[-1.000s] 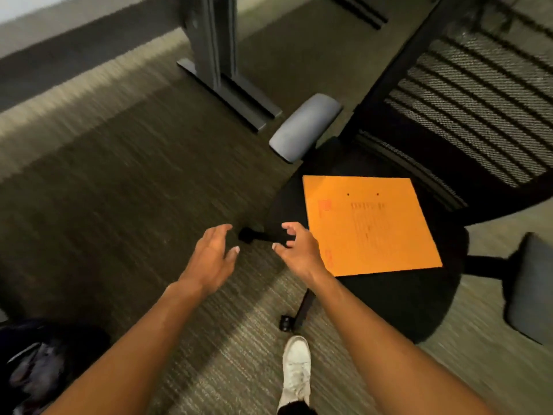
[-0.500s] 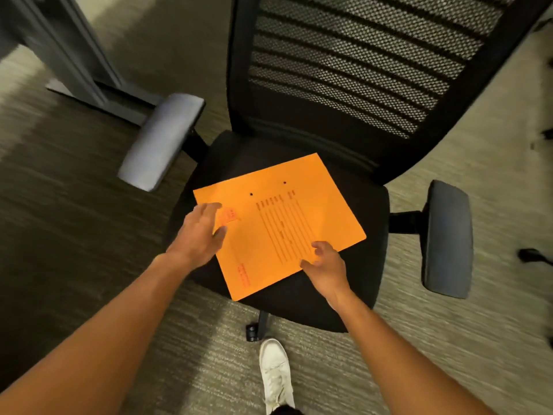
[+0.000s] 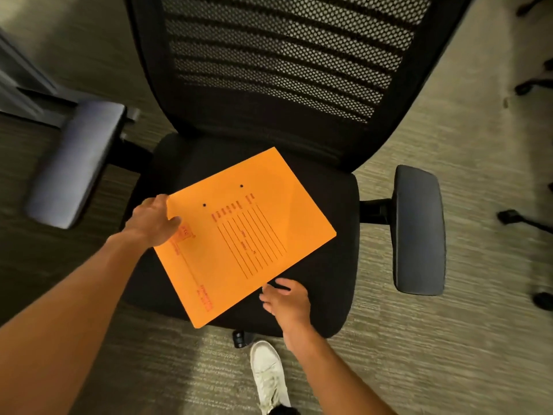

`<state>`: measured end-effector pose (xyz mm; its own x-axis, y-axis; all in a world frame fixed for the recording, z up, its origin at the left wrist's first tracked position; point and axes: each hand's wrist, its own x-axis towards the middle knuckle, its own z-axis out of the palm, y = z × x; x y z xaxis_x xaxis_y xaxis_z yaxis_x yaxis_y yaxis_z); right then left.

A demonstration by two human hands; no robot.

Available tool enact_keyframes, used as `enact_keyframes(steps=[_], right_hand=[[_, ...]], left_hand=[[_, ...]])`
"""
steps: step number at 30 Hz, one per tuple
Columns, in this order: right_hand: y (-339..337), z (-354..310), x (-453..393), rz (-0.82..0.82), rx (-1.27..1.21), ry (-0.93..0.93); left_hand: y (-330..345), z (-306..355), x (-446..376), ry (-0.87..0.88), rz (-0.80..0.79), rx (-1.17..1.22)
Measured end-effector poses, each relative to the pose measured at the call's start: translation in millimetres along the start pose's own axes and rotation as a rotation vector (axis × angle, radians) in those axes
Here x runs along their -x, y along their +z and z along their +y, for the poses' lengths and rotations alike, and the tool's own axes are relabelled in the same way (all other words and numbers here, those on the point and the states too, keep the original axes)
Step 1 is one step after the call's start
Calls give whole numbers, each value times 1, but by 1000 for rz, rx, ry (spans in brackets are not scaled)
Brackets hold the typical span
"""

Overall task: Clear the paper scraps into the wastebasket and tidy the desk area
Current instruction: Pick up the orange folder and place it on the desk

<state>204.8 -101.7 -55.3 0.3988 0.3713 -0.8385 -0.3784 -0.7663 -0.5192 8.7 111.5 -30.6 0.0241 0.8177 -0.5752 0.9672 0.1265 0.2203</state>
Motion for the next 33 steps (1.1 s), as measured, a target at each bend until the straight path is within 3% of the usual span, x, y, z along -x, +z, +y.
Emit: enact_keyframes(steps=[4,8,13,19,25,33], right_hand=[[19,0,-4,-15,-78,85],[19,0,-5,15,-126,97],[6,-6,0,8,-154,95],[-7,-21,27,-25,-42,6],[3,-57,76,-138,110,-190],[87,-116,179,-401,318,-453]], left_hand=[[5,-2,1,-14,39,-112],[6,-14,11,-96,-50,-105],[-2,-38,35,-105,-258,266],[-2,-58,96,-141,-344,608],[-19,-92,168,-174,-239,905],[-84,-165,282,-215,50,1178]])
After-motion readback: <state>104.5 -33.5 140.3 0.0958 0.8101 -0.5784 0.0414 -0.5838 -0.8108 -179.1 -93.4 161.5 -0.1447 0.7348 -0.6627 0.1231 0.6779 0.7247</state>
